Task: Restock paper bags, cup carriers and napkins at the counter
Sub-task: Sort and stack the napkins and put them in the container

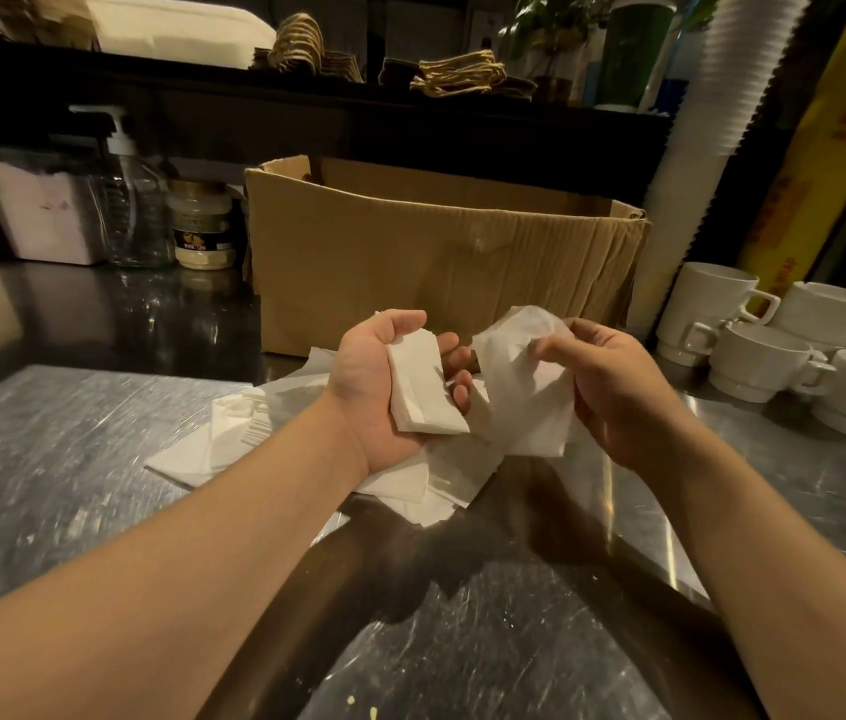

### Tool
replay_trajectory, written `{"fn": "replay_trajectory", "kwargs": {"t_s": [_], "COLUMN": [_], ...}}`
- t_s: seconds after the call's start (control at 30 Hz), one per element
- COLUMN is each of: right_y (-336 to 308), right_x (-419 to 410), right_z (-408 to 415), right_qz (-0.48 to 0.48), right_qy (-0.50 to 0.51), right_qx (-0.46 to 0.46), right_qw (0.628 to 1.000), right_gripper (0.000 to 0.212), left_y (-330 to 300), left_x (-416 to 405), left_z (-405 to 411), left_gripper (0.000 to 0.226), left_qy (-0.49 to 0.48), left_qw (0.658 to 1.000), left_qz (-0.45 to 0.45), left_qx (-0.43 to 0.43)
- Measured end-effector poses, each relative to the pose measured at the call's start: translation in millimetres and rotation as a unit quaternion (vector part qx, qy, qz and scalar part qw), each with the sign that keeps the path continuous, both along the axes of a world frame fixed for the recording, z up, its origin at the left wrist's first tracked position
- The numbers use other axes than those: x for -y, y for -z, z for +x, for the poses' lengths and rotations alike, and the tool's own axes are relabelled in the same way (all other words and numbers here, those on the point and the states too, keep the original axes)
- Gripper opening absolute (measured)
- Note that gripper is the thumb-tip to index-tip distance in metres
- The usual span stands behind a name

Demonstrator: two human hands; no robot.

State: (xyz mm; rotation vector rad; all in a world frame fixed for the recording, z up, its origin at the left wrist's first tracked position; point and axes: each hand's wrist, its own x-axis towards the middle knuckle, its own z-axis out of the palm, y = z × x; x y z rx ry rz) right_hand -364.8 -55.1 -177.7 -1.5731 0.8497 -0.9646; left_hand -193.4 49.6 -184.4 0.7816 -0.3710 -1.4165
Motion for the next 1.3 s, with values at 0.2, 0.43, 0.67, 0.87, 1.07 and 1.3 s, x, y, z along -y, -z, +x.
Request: {"fn": "replay_trajectory", "kwargs": {"t_s": [0.2, 0.43, 0.67, 0.87, 1.07, 1.3], "right_y": [-3.8, 3.2, 2.6, -0.4, 1.3, -5.7], "right_x": [-7.9, -14.8, -15.6, -20.6, -17.3, -6.8], "right_z": [1.1, 7.6, 8.5, 9.0, 7.5, -4.1], "right_qz": [0.076, 0.099, 0.047, 0.060, 0.017, 0.098], "right_qy": [-0.124, -0.122, -0.090, -0.040, 0.021, -0.059], "right_qx": [0.090, 0.061, 0.034, -0.035, 0.062, 0.183], "right_qw": [0.985, 0.986, 0.994, 0.997, 0.998, 0.976], "right_gripper": [0.025, 0.035, 0.029, 0.030, 0.011, 0.031], "left_y": [0.4, 5.8, 3.5, 4.1, 7.5, 3.8], "left_x": [-0.5, -1.7, -6.3, -8.0, -3.8, -2.4], "left_z": [-4.2, -9.6, -9.9, -12.4, -9.9, -12.4], "left_gripper": [0.035, 0.053, 0.064, 0.048, 0.058, 0.045], "left_qy": [0.019, 0.101, 0.177, 0.259, 0.262, 0.142], "left_qw": [0.996, 0.988, 0.974, 0.952, 0.952, 0.986], "left_qz": [0.010, -0.008, -0.022, 0.005, 0.009, -0.023], "left_qx": [0.091, 0.114, 0.139, 0.164, 0.155, 0.083]}}
